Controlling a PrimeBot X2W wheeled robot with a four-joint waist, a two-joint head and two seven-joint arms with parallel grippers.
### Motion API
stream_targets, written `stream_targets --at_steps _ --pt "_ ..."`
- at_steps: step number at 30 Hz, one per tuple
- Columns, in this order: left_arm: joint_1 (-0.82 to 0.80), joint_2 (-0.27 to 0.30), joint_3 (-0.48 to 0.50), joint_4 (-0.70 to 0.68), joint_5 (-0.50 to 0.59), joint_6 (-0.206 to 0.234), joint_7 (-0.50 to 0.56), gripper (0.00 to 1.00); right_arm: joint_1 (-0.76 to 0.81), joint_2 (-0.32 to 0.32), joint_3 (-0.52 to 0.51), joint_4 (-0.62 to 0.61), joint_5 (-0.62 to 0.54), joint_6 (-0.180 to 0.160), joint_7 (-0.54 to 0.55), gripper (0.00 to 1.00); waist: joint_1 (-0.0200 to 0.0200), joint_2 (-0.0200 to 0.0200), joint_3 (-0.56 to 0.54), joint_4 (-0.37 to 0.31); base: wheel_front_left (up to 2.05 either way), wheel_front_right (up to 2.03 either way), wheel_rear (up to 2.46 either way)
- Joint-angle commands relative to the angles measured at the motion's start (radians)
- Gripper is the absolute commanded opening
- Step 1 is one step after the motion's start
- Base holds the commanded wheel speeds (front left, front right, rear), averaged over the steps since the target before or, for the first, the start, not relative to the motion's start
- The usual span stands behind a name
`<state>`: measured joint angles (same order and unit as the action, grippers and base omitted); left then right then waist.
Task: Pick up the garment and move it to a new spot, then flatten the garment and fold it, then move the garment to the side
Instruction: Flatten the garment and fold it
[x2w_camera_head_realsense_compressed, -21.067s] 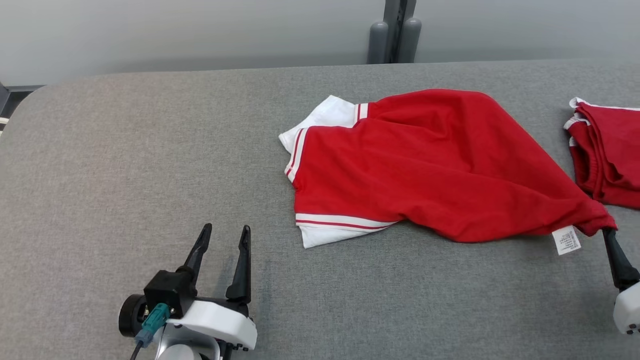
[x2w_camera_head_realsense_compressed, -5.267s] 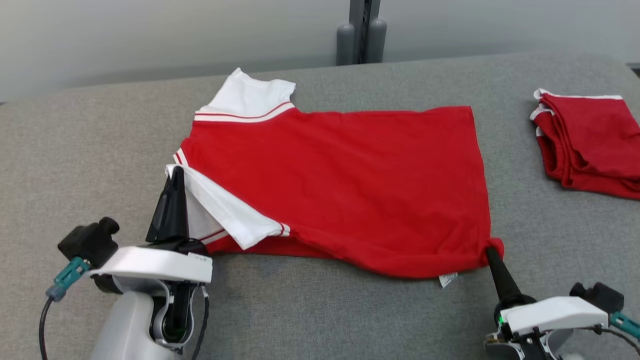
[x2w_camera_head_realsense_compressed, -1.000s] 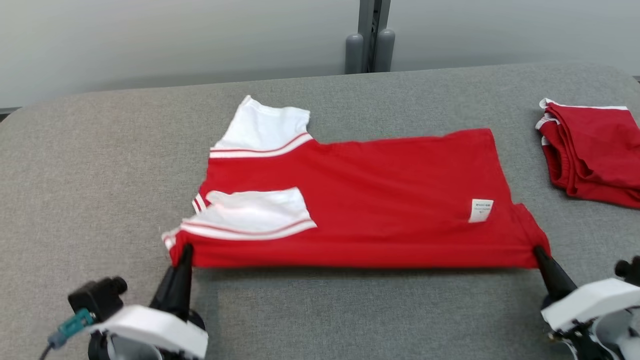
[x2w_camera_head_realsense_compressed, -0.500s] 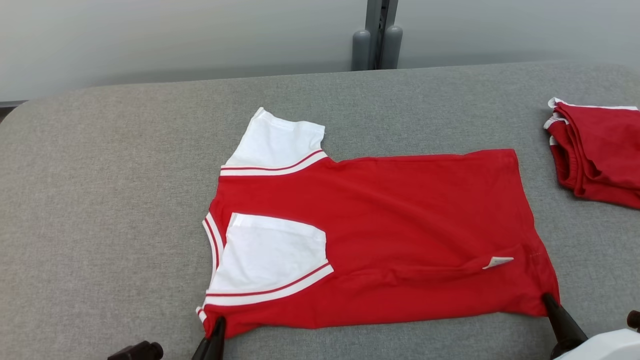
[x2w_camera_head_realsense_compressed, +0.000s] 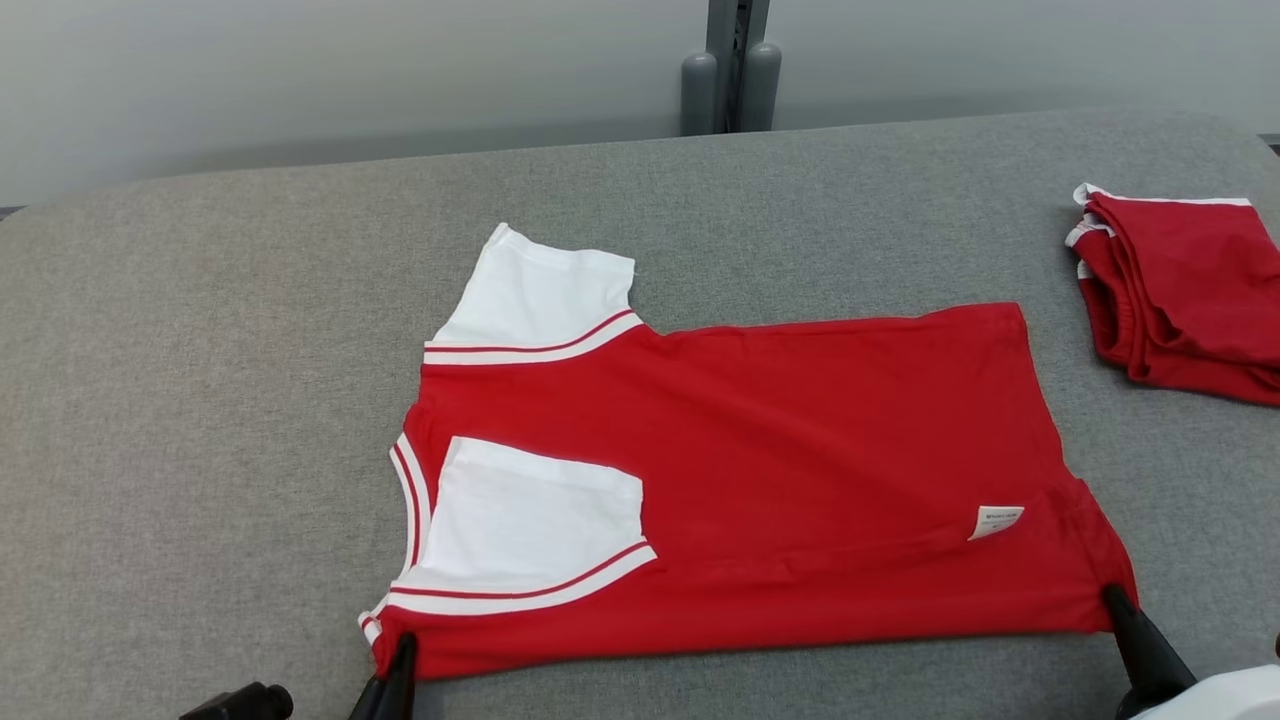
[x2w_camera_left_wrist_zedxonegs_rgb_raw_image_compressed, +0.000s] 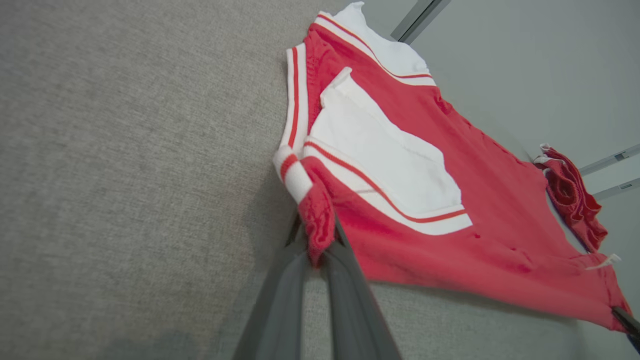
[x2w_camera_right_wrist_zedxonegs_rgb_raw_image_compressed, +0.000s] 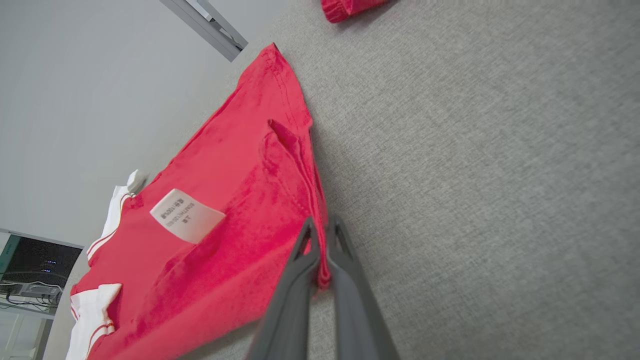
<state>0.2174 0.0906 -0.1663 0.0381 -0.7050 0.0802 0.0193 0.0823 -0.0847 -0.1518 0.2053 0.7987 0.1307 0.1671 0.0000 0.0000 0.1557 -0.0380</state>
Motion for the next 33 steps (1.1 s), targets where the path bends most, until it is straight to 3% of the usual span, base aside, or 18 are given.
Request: stream_targets --at_steps 1,2,11,18,25,33 --pt "-0.002 0.019 0.009 -0.016 0.000 -0.001 0.002 0.72 0.010 -0.003 -0.015 -0.013 -0.008 0.000 0.004 1.00 0.0000 0.0000 0.001 -0.004 0.00 0.00 0.00" --pt "-0.005 0.024 0.014 -0.021 0.005 0.002 -0.002 1.00 0.011 -0.003 -0.018 -0.018 -0.010 0.001 0.006 1.00 0.0000 0.0000 0.002 -0.006 0.00 0.00 0.00" --pt "-0.056 0.099 0.040 -0.060 0.050 0.019 0.011 1.00 -0.003 -0.009 -0.060 -0.071 -0.056 0.001 -0.008 1.00 0.0000 0.0000 0.009 -0.028 0.00 0.00 0.00" --pt "-0.222 0.185 0.023 -0.050 0.107 -0.003 0.074 1.00 -0.057 -0.025 -0.017 -0.125 -0.131 0.001 -0.024 1.00 0.0000 0.0000 0.031 -0.048 0.00 0.00 0.00" --pt "-0.500 0.258 -0.037 0.073 0.183 -0.063 0.146 1.00 -0.143 -0.057 0.084 -0.154 -0.152 0.001 -0.021 1.00 0.0000 0.0000 0.096 -0.076 0.00 0.00 0.00" --pt "-0.810 0.233 -0.119 0.317 0.251 -0.098 0.203 1.00 -0.236 -0.089 0.163 -0.158 -0.139 0.001 -0.042 1.00 0.0000 0.0000 0.213 -0.117 0.00 0.00 0.00"
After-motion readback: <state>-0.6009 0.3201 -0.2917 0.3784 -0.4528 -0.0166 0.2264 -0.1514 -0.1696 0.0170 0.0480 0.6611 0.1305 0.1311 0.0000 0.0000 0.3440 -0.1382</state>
